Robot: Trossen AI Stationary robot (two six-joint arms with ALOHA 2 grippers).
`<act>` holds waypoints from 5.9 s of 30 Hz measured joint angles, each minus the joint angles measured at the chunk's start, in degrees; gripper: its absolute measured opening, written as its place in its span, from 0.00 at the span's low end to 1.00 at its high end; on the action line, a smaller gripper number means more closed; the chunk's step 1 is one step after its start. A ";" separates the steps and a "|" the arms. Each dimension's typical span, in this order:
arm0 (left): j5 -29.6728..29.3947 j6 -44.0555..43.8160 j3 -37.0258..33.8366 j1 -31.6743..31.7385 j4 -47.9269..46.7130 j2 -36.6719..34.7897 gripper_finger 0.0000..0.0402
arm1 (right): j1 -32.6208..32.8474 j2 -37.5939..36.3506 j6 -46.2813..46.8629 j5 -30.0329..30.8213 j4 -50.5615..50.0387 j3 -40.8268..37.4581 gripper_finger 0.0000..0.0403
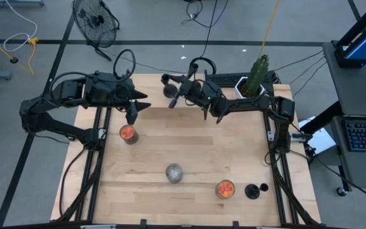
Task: Pick & Place candle stick holders
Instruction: Put the left black candle holder on the shelf, then put the black candle holder on the shelf
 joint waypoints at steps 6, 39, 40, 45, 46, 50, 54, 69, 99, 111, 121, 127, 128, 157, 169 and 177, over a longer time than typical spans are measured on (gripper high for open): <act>0.00 -0.19 0.00 0.01 -0.01 0.00 0.50 | 0.53 0.00 -7.39 -0.14 -9.28 7.63 0.27; 0.00 1.67 0.00 0.02 0.07 0.00 0.50 | -3.00 4.31 -10.87 3.11 -17.16 8.84 0.26; 0.00 1.67 0.00 0.00 0.07 0.00 0.50 | -3.15 4.31 -10.87 3.11 -17.38 8.84 0.26; 0.00 1.69 0.00 0.02 0.06 0.00 0.50 | -3.85 4.34 -9.84 3.11 -18.78 8.84 0.27; 0.00 1.69 0.00 0.00 0.05 0.00 0.50 | -4.00 4.33 -9.81 3.11 -19.13 8.84 0.27; 0.00 1.67 0.00 0.02 0.07 0.00 0.50 | -4.17 4.37 -9.69 3.11 -19.10 8.84 0.28; 0.00 1.67 0.00 0.02 0.05 0.00 0.50 | -4.17 4.35 -9.50 3.11 -19.27 8.84 0.28; 0.00 1.58 0.00 0.01 0.04 0.00 0.50 | -4.94 4.31 -8.36 3.50 -21.32 8.84 0.32; 0.02 2.19 0.00 0.00 -0.04 0.00 0.50 | -4.81 4.31 -12.98 7.85 -13.52 8.84 0.48; 0.02 2.19 0.00 0.02 -0.04 0.00 0.50 | -4.87 4.28 -15.03 7.83 -9.86 8.84 0.49; 0.02 2.32 0.00 0.00 -0.04 0.00 0.50 | -4.78 2.68 -16.19 7.64 -9.63 8.84 0.49; 0.02 2.81 0.00 0.01 -0.04 0.00 0.50 | -3.12 0.53 -16.32 7.68 -10.27 8.82 0.49; 0.02 2.92 0.00 0.01 -0.04 0.00 0.50 | -2.21 -0.09 -16.41 7.67 -10.56 8.82 0.49; 7.11 6.49 -9.98 -0.07 10.53 -1.82 0.50 | 21.88 -32.11 1.71 21.52 -76.65 8.80 0.00; 9.66 1.46 -32.78 -1.09 30.85 -15.22 0.50 | 36.72 -43.98 22.81 18.53 -106.04 8.80 0.00; 9.73 -2.43 -44.93 -3.26 41.12 -19.81 0.50 | 42.73 -47.23 37.13 3.34 -118.57 8.82 0.00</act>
